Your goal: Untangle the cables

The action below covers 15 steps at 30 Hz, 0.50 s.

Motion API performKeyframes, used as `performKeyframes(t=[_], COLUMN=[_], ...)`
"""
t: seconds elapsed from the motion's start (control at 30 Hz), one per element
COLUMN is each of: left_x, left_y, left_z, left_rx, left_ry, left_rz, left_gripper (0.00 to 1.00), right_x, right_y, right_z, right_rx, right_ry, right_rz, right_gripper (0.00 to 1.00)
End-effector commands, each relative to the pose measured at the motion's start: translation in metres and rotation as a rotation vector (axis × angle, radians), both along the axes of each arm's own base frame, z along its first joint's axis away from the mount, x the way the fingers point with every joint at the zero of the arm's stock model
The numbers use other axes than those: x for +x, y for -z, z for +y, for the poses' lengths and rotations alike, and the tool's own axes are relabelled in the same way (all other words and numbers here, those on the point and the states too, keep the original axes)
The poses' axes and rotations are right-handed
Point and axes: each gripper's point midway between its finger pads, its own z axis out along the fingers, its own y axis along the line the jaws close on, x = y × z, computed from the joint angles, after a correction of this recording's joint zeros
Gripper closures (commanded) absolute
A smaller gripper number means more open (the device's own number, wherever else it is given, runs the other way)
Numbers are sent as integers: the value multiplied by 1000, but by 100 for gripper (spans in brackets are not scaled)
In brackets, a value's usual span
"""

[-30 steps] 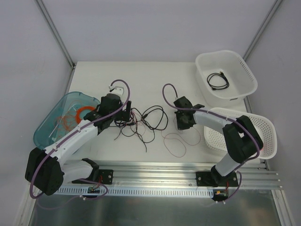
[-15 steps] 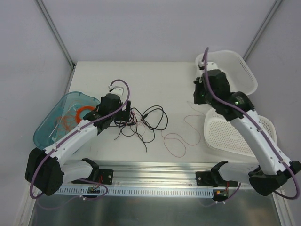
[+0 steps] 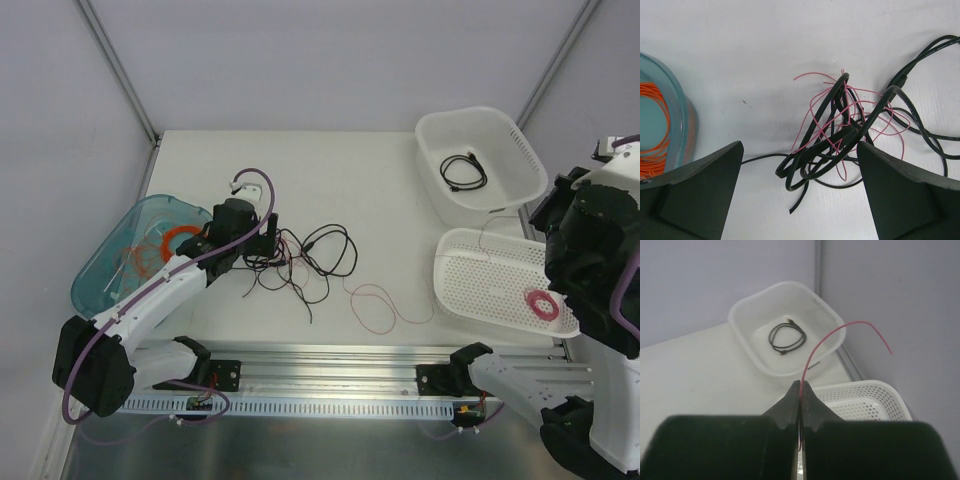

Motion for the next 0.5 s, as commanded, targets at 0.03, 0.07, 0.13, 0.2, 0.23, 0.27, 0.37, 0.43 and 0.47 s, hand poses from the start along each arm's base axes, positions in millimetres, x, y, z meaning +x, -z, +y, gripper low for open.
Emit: performKeyframes(t=[0.03, 0.07, 0.13, 0.2, 0.23, 0.27, 0.37, 0.43, 0.47], left_x=[4, 4, 4, 3, 3, 3, 3, 3, 3], left_y=[-15, -13, -14, -12, -13, -13, -13, -13, -13], left_z=[6, 7, 6, 6, 6, 7, 6, 6, 6], left_rx=[-2, 1, -2, 0, -4, -3, -3, -1, 0], left_ry=[-26, -27, -25, -24, -24, -26, -23, -23, -23], left_rz=[-45, -41, -42, -37, -39, -40, -39, -40, -39], left_gripper=[2, 2, 2, 2, 2, 2, 2, 2, 2], right_x=[-5, 0, 3, 3, 3, 8, 8, 14, 17], right_y=[50, 78, 111, 167, 187, 201, 258, 270, 269], right_z=[-40, -41, -53, -66, -69, -73, -73, -58, -48], right_rx=[-62, -66, 34, 152, 195, 244, 399, 447, 442], right_ry=[252, 266, 327, 394, 407, 416, 420, 346, 289], right_rz=[127, 196, 251, 352, 386, 390, 511, 541, 533], right_gripper=[99, 99, 99, 99, 99, 97, 68, 47, 39])
